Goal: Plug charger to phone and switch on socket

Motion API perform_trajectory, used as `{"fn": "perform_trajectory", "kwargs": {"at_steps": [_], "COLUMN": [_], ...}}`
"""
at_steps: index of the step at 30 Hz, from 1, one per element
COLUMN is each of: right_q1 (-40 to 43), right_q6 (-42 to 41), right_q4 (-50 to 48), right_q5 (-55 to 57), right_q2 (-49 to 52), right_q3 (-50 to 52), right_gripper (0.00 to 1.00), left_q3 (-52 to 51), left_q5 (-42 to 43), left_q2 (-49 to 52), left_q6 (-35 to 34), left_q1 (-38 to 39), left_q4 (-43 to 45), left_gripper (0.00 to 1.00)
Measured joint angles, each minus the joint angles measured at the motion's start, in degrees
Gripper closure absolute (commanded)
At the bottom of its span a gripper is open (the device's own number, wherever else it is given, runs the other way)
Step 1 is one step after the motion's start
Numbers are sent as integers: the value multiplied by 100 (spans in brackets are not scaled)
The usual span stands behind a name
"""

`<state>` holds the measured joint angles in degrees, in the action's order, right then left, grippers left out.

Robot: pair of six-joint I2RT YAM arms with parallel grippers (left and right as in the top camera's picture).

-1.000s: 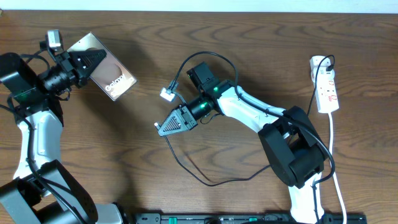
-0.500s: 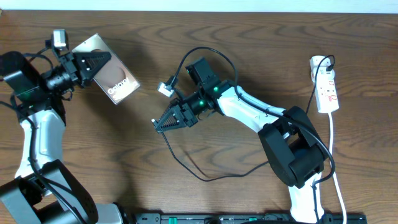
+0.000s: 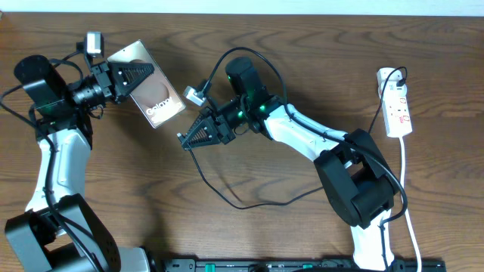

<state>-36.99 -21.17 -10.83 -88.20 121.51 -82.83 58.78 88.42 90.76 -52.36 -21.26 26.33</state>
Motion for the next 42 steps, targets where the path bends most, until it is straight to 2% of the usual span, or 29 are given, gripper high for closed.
{"fn": "perform_trajectory", "kwargs": {"at_steps": [6,13,28,42], "right_q1": [0,0,101,140], "right_q6": [-654,-1086,-1215,-1237], "right_q4": [-575,-791,-815,-918], "right_q5": [-11,-11,13,22], "right_q2": [0,-2,0,0], "right_q3": [0,0,0,0], "right_gripper": [99,99,99,99], "left_q3": [0,0,0,0], "left_q5": [0,2,2,0], "left_q2": [0,0,0,0], "left_q6": [125,164,166,481], "left_q1": [44,44,42,42], "left_q4": [4,4,4,2], "left_gripper": [93,93,92,92]}}
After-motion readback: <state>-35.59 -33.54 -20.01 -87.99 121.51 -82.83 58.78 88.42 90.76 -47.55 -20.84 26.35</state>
